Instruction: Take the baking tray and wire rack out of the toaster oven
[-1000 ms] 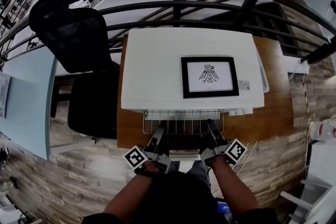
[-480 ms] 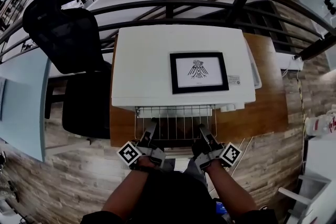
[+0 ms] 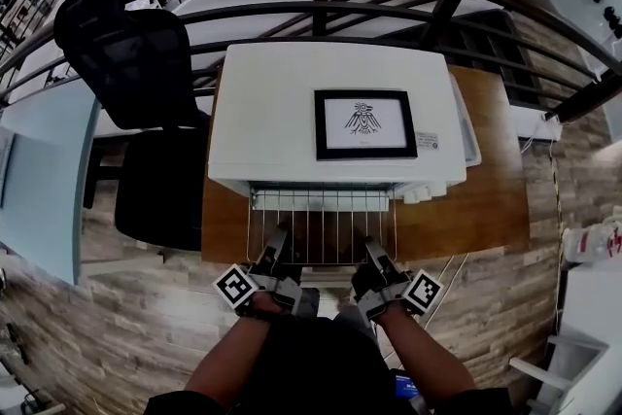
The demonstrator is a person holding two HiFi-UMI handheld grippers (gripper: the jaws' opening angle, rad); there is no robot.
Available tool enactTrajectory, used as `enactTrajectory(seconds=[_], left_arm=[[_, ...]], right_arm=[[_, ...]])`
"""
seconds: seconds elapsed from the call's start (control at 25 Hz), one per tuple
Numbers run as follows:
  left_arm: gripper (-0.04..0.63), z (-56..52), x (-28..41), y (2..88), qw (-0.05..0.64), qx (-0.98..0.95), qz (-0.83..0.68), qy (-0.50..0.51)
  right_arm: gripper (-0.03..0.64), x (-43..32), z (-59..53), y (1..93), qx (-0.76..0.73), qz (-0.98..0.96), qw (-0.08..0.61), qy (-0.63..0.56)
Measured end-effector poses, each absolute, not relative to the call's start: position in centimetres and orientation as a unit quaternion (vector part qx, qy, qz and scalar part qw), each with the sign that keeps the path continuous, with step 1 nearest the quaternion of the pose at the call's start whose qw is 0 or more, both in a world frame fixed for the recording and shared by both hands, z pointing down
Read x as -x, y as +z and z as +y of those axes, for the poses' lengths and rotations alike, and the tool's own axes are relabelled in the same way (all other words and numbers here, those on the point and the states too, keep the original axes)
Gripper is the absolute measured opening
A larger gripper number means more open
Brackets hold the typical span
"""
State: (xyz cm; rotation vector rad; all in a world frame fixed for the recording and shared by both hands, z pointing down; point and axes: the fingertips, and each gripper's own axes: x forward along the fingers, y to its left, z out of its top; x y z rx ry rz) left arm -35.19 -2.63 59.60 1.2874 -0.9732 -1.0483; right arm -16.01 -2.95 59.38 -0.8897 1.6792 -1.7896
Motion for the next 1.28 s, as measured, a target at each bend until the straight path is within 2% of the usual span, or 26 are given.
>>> enactTrajectory(seconds=[0.44,0.88,1.28], left_arm=[[0.009,0.6,34.5,58.4,0.553,-0.551,-0.448,-0.435],[0.009,4.9,33.0,56.9,0.547,-0.540,-0.439,-0.465],[0.009,7.5,26.9,55.5,0.550,-0.576,-0.418,-0.438]], right_arm=[[0.002,15.4,-0.5,58.0,0.283,0.633,0.236,-0.680],[0.002,14.6,2.7,56.2,0.237,0.671,0.188,-0.677],[0.002,8.7,7.1,56.0,0.239,0.695,0.158,-0.660]])
